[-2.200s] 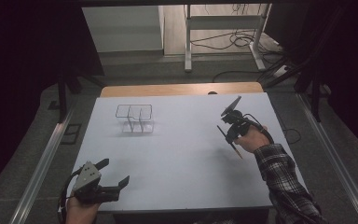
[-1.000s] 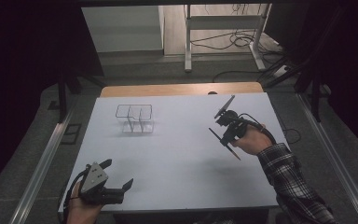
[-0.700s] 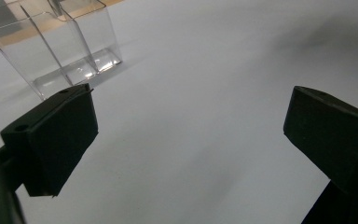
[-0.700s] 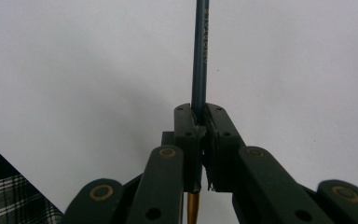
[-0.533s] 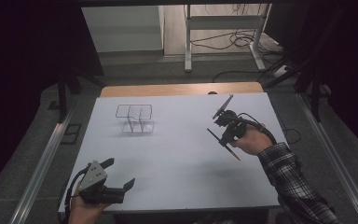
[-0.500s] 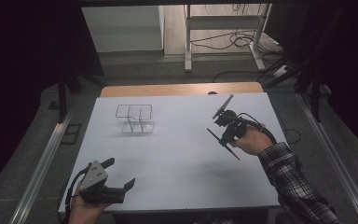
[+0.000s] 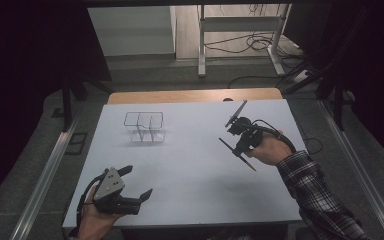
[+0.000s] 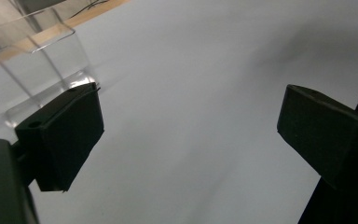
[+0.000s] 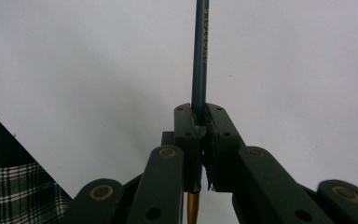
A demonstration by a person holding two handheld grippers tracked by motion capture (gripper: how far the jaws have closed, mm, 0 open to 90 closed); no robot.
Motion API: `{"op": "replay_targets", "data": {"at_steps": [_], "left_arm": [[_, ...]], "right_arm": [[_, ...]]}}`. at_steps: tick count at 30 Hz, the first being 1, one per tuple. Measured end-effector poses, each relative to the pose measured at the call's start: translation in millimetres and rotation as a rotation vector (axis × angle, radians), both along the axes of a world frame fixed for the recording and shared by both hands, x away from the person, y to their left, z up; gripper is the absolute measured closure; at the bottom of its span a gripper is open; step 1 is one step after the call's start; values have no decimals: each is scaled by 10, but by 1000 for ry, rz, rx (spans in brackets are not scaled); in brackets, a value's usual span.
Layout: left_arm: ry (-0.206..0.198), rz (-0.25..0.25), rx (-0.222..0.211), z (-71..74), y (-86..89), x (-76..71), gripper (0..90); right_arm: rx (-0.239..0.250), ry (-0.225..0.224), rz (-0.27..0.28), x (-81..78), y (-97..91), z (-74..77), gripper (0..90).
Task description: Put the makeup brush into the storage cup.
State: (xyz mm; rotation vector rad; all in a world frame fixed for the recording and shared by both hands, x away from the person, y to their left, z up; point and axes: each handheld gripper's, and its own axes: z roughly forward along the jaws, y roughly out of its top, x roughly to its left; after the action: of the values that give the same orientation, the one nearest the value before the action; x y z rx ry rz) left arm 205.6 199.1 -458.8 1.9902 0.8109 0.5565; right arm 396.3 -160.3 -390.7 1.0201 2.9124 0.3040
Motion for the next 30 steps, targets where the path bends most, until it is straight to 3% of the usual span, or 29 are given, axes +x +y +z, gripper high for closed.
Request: {"op": "replay_targets", "data": {"at_steps": [4,20,30], "left_arm": [[-27,-10,54,44,-48,47,93],[-105,-48,154,163,-235,215,138],[-145,-99,249,209,-425,327,161]], "right_arm": [[-1,4,21,-18,23,36,843],[-21,14,92,-51,154,117,843],[-36,25,138,-75,220,148,843]]}}
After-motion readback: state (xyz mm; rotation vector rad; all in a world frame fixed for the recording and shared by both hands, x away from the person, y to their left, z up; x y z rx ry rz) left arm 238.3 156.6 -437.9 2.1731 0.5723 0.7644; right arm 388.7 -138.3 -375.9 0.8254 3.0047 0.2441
